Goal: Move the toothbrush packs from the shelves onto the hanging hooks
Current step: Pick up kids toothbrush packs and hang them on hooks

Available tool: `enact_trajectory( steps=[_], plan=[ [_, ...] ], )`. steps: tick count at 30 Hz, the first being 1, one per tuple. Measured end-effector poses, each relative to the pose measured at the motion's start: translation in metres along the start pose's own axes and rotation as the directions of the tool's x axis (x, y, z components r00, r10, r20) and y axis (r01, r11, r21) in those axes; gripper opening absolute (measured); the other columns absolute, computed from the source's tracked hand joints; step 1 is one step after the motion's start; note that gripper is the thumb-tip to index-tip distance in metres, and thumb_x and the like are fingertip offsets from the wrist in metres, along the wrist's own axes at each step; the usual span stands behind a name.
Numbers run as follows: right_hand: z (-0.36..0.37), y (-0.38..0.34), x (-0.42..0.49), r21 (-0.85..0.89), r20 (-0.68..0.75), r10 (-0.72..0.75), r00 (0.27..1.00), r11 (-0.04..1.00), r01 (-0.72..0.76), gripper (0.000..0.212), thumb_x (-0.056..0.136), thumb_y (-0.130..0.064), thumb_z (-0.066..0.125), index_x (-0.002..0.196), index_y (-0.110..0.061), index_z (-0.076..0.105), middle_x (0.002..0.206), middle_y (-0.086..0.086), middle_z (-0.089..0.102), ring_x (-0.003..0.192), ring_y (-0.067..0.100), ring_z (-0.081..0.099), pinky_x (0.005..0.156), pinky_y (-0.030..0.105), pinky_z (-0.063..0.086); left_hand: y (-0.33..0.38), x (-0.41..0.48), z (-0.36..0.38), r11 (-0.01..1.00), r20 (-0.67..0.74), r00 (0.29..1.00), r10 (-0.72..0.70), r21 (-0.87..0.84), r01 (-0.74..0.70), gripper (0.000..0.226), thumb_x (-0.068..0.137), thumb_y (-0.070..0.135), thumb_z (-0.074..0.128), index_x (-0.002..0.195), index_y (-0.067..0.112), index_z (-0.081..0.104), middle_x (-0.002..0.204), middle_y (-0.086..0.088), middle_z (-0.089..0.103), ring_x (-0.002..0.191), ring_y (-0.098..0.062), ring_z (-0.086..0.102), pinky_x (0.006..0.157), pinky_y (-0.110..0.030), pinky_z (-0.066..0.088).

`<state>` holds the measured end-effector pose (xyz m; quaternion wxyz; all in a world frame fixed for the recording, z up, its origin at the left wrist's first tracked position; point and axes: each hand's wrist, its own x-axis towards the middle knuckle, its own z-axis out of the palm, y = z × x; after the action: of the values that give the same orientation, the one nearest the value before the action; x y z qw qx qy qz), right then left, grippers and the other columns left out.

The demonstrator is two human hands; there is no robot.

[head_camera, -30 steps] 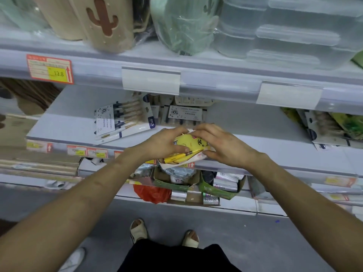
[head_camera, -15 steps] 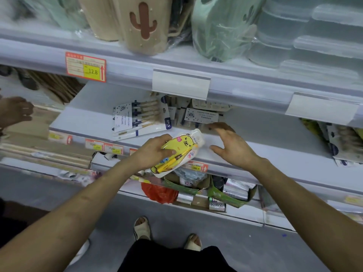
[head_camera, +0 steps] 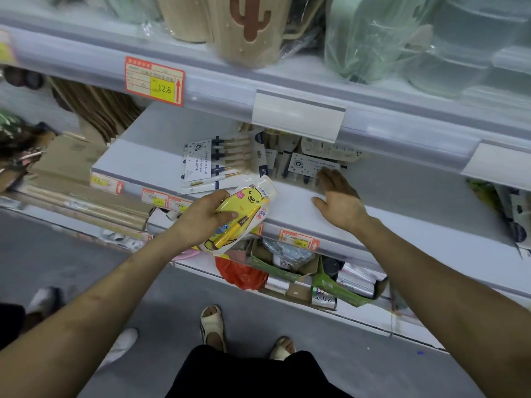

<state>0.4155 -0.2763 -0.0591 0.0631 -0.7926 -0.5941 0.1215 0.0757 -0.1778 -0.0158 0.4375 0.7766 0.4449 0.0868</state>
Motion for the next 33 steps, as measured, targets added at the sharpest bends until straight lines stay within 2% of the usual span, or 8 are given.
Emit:
enact_trajectory(
  steps=[4, 7, 13, 19, 22, 26, 30, 33],
  plan=[
    [0.003, 0.004, 0.001, -0.014, 0.013, -0.003, 1.000, 1.000, 0.003, 0.073, 0.107, -0.045, 0.050, 0.167, -0.017, 0.020, 0.175, 0.003, 0.016, 0.162, 0.025, 0.010, 0.130, 0.043, 0.021, -0.003, -0.005, -0.003, 0.999, -0.021, 0.999, -0.025, -0.023, 0.025, 0.020, 0.100, 0.028, 0.069, 0.118, 0.027, 0.062, 0.110, 0.004, 0.074, 0.098, -0.018, 0.070, 0.084, -0.043, 0.058],
    [-0.001, 0.010, -0.005, -0.023, 0.019, -0.022, 1.000, 0.999, 0.023, 0.069, 0.107, -0.045, 0.051, 0.166, -0.018, 0.026, 0.174, 0.003, 0.022, 0.161, 0.025, 0.016, 0.129, 0.044, 0.025, 0.002, -0.003, 0.001, 0.999, -0.020, 0.999, -0.026, -0.031, 0.025, 0.018, 0.100, 0.029, 0.069, 0.117, 0.028, 0.063, 0.108, 0.007, 0.073, 0.096, -0.014, 0.070, 0.085, -0.043, 0.058],
    [-0.003, 0.022, -0.032, -0.030, -0.007, -0.046, 0.999, 0.999, 0.046, 0.061, 0.106, -0.042, 0.052, 0.161, -0.020, 0.037, 0.170, 0.001, 0.031, 0.159, 0.027, 0.021, 0.127, 0.046, 0.030, 0.022, 0.005, 0.017, 1.000, 0.005, 1.000, -0.011, 0.010, 0.011, 0.016, 0.100, 0.033, 0.068, 0.113, 0.027, 0.062, 0.107, 0.003, 0.071, 0.097, -0.020, 0.068, 0.086, -0.047, 0.057],
    [0.004, 0.037, -0.073, -0.006, -0.093, -0.059, 0.994, 0.998, 0.059, 0.057, 0.107, -0.041, 0.050, 0.159, -0.021, 0.040, 0.166, -0.002, 0.039, 0.156, 0.024, 0.027, 0.123, 0.042, 0.033, 0.042, 0.009, 0.035, 0.999, 0.032, 0.999, -0.030, -0.014, 0.030, 0.015, 0.102, 0.031, 0.066, 0.114, 0.025, 0.060, 0.109, 0.001, 0.071, 0.098, -0.021, 0.070, 0.083, -0.043, 0.057],
    [0.008, 0.048, -0.090, 0.023, -0.173, -0.059, 0.983, 0.998, 0.063, 0.048, 0.107, -0.035, 0.054, 0.152, -0.019, 0.052, 0.160, -0.002, 0.048, 0.152, 0.022, 0.035, 0.122, 0.038, 0.033, 0.048, 0.009, 0.040, 0.998, 0.040, 0.999, -0.031, -0.046, 0.032, 0.013, 0.101, 0.031, 0.067, 0.111, 0.025, 0.061, 0.107, -0.001, 0.073, 0.097, -0.023, 0.071, 0.083, -0.046, 0.058],
    [0.011, 0.064, -0.108, 0.033, -0.266, -0.067, 0.962, 0.996, 0.078, 0.034, 0.107, -0.029, 0.057, 0.138, -0.018, 0.066, 0.147, -0.002, 0.061, 0.144, 0.020, 0.047, 0.117, 0.039, 0.043, 0.052, 0.006, 0.043, 0.996, 0.026, 0.999, -0.039, -0.079, 0.041, 0.011, 0.101, 0.029, 0.069, 0.107, 0.024, 0.062, 0.104, -0.002, 0.075, 0.095, -0.025, 0.072, 0.083, -0.047, 0.057],
    [0.007, 0.063, -0.112, 0.172, -0.303, 0.074, 0.950, 0.985, -0.022, 0.028, 0.106, -0.035, 0.056, 0.120, -0.017, 0.072, 0.130, -0.004, 0.064, 0.128, 0.017, 0.053, 0.099, 0.039, 0.054, 0.055, 0.000, 0.042, 0.993, -0.003, 0.999, -0.048, -0.111, 0.048, 0.013, 0.101, 0.025, 0.068, 0.109, 0.019, 0.061, 0.105, -0.002, 0.076, 0.095, -0.024, 0.073, 0.081, -0.042, 0.056],
    [0.004, 0.055, -0.106, 0.360, -0.300, 0.295, 0.907, 0.916, -0.179, 0.036, 0.103, -0.038, 0.062, 0.129, -0.013, 0.064, 0.135, 0.005, 0.055, 0.125, 0.022, 0.053, 0.098, 0.038, 0.050, 0.058, -0.003, 0.041, 0.993, -0.016, 0.998, -0.052, -0.110, 0.050, 0.014, 0.101, 0.026, 0.068, 0.111, 0.018, 0.061, 0.107, -0.002, 0.076, 0.096, -0.023, 0.073, 0.083, -0.044, 0.057]
  ],
)
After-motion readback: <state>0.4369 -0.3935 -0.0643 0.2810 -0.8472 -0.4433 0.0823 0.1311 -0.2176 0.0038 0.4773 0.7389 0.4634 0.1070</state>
